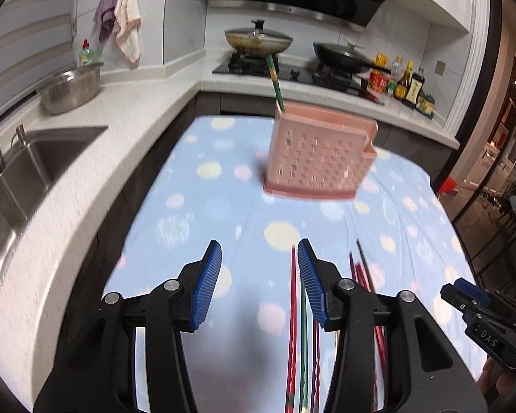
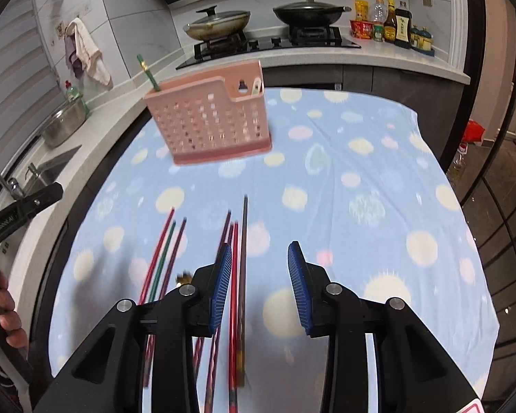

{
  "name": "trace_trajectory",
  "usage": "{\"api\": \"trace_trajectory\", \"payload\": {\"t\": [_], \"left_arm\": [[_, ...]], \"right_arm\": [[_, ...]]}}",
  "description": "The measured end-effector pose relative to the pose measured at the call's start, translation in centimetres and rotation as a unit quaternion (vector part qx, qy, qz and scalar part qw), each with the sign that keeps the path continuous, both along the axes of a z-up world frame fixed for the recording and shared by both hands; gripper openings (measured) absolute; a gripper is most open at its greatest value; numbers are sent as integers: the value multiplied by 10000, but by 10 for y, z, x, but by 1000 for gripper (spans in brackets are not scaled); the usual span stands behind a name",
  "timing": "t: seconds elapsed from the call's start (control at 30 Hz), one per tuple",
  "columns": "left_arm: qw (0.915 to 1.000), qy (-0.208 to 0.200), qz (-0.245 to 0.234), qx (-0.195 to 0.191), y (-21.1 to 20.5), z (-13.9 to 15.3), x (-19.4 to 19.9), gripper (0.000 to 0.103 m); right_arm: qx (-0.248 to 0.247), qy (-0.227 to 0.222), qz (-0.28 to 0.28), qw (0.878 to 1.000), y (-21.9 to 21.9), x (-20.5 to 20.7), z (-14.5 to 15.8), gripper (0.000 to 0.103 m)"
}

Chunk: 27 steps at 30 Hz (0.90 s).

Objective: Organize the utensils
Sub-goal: 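Withdraw both open tools from the holder back over the utensils, then move the left tool to a red chopstick while the right tool approaches a dark-brown chopstick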

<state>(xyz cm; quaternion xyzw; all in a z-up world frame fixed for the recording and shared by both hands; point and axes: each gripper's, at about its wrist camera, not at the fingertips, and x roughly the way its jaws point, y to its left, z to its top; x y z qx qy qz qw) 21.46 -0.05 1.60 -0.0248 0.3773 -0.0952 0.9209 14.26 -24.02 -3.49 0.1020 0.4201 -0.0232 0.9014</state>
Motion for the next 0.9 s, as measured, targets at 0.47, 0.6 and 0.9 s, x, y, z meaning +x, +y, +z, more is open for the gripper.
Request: {"api": "trace_trajectory", "payload": {"t": [0.47, 0.6, 0.9], "left_arm": [[9967, 781, -200, 126, -3, -79, -67, 44], [9949, 949, -279, 190, -5, -96, -82, 44], [9926, 1099, -466, 220, -16, -113, -92, 43]], "right_arm": [[144, 561, 22, 9983, 11, -62, -55, 34], [131, 667, 49, 9977, 15, -72, -64, 34], [140, 747, 100, 9971, 21, -80, -70, 34]]}}
